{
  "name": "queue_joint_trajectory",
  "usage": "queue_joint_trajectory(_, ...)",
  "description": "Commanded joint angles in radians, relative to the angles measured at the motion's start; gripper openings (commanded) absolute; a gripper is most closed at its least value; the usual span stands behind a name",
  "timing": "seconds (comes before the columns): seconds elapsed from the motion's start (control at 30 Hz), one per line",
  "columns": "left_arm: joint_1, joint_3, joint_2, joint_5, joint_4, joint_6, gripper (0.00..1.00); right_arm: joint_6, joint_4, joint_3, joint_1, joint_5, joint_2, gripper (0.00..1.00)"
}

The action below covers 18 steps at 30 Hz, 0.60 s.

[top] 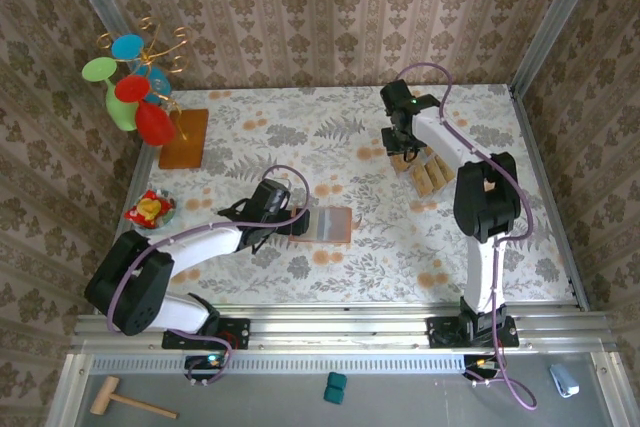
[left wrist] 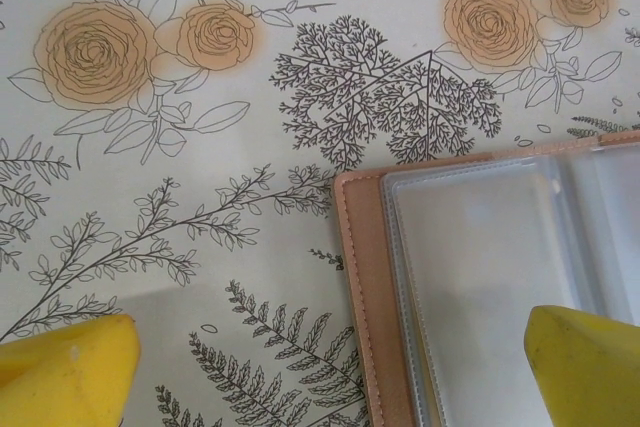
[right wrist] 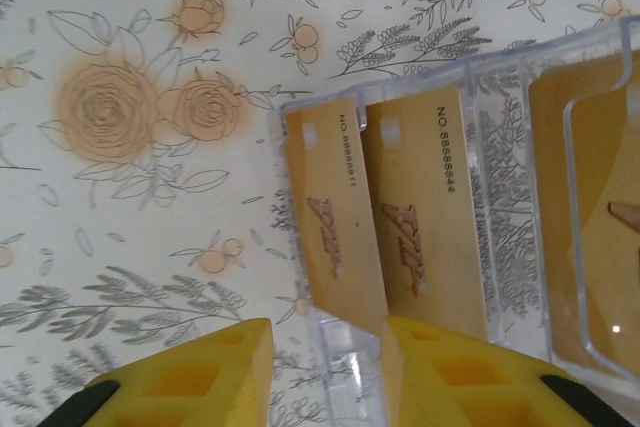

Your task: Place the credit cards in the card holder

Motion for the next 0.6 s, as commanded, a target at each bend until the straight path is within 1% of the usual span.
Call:
queue_joint_trajectory(0.0,-0.005,0.017,-0.021,-0.013,-0.021,0.003,1.0,-0.04,-0.069,0.06,0.001,0.065,0.043,0.34)
queue_joint_trajectory(0.3,-0.005,0.009,-0.038,-0.016,-0.027,0.006,1.0,-0.056,-0.067,0.074,-0.009,0.088,0.101,0.34)
queue_joint_trajectory(0.57,-0.005,0.005,-0.038,-0.018,-0.026,0.004,1.0,-0.056,-0.069,0.084,-0.012,0.063,0.145,0.34)
